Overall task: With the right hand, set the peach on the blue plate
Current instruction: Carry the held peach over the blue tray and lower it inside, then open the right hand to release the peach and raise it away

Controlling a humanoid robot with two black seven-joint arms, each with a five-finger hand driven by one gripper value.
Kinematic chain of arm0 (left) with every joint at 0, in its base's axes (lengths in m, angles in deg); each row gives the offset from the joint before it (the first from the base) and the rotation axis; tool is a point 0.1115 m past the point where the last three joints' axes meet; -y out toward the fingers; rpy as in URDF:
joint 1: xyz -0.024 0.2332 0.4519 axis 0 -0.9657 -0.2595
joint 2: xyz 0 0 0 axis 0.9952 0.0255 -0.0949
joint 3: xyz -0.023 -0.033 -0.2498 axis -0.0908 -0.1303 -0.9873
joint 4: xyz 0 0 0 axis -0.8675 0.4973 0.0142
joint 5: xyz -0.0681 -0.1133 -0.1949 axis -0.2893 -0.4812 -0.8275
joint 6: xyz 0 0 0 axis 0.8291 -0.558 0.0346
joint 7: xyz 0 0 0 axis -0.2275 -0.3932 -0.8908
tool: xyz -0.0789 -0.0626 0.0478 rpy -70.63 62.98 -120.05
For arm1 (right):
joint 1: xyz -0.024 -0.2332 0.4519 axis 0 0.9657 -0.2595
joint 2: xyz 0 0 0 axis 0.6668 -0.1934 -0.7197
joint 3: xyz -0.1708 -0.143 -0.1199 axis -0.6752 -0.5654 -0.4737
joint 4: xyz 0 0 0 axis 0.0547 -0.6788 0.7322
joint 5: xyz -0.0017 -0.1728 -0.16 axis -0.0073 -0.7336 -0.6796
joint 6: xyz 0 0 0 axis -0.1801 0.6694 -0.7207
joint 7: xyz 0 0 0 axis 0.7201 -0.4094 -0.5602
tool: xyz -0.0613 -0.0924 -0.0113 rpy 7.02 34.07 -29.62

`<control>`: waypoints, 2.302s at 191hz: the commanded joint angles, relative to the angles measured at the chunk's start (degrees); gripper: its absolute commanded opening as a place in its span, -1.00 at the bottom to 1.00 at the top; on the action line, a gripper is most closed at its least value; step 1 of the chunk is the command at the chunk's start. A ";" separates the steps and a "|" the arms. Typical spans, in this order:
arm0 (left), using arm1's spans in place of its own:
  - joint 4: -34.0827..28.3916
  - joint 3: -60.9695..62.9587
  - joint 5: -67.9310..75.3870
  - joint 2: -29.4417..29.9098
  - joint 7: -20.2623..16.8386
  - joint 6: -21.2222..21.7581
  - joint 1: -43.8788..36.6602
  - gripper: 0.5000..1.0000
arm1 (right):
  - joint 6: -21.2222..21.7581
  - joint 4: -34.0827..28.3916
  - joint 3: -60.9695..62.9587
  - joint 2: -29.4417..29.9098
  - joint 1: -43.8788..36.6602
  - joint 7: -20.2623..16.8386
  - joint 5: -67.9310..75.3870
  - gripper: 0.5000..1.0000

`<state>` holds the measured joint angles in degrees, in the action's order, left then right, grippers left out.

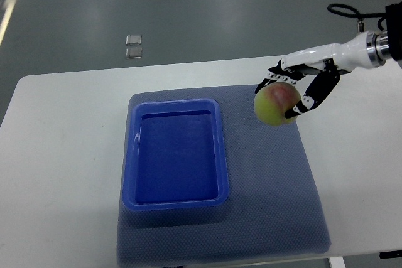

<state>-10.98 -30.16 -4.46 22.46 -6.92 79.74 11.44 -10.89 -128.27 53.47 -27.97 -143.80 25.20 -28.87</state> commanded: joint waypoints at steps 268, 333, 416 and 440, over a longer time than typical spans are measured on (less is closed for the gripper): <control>-0.09 0.08 0.01 0.00 0.00 0.11 0.00 1.00 | -13.96 39.55 -3.24 53.00 16.43 -0.93 -0.98 0.68; -0.09 -0.01 0.01 0.00 0.00 0.11 0.00 1.00 | -13.08 38.32 10.55 41.06 12.04 -0.67 0.86 0.72; 0.18 0.08 0.09 0.00 0.00 0.03 0.00 1.00 | -19.32 38.15 61.61 36.83 45.95 5.83 16.60 0.72; 0.09 0.08 0.09 0.00 -0.09 0.03 0.00 1.00 | -19.59 40.08 71.02 41.14 52.55 9.53 16.95 0.72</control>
<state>-10.82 -30.08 -4.35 22.46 -6.93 79.77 11.44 -30.20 -89.51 117.31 10.22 -96.24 32.03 -12.23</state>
